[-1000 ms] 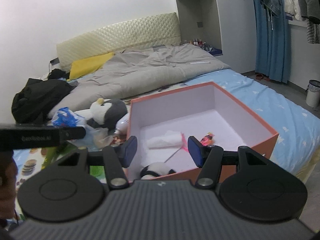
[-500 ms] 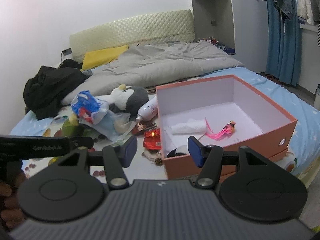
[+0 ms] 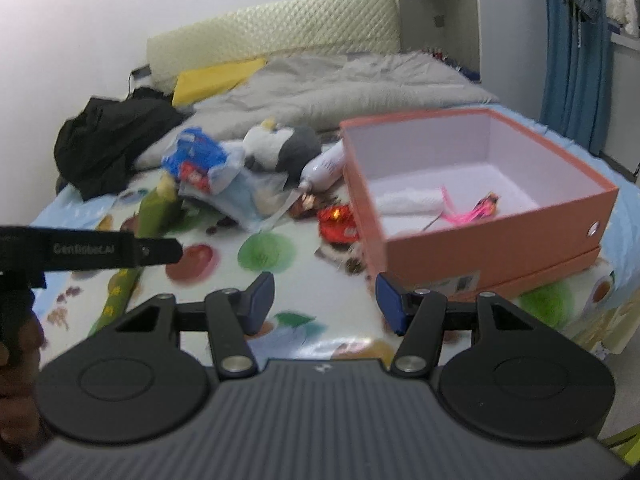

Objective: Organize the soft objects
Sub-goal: 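Withdraw both tools from the box back over the sheet, then grasp the blue snack bag with the left gripper while the right gripper grasps the red candy wrapper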

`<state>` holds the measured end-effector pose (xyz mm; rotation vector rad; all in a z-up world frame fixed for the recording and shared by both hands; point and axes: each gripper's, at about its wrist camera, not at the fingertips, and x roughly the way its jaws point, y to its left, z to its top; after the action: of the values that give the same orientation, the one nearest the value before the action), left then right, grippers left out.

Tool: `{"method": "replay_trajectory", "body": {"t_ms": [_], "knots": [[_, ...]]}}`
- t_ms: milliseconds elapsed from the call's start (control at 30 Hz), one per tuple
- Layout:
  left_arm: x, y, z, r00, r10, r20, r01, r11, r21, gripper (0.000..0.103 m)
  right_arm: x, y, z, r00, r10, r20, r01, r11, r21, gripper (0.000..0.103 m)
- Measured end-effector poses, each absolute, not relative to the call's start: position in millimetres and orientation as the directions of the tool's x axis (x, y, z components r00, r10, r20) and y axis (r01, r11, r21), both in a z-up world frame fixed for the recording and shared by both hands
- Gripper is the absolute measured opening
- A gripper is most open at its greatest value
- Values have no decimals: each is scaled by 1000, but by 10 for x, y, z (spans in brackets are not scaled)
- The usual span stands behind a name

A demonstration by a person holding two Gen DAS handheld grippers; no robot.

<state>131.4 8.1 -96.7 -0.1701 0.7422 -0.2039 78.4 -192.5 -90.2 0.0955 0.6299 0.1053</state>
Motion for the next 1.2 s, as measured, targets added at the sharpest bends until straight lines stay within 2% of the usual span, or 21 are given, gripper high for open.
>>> {"method": "replay_trajectory", "body": {"t_ms": [300,600,733,967,1200], "knots": [[1443,345,-1277,718,-244,-652,87,961,-264,47,1024,-1550,-1182,766,126,-630,-139,990,30,59],[1964,592,-1427,743,-211,-635,-11,945,-326,47,1518,-1375,-1441,746,95,-659,-181,981,-63,55],[2251,697,-1385,772,-197,-604,-32,938,-346,47,1758,-1347,-1483,754,81,-651,-167,983,-71,53],[2755,781,-1239,817,-182,-547,-40,928,-370,47,2214,-1228,-1624,767,47,-640,-152,982,-110,43],[3183,778,-1199,834,-184,-521,-53,911,-408,47,2528,-1135,-1743,778,-39,-627,-137,964,-230,42]]}}
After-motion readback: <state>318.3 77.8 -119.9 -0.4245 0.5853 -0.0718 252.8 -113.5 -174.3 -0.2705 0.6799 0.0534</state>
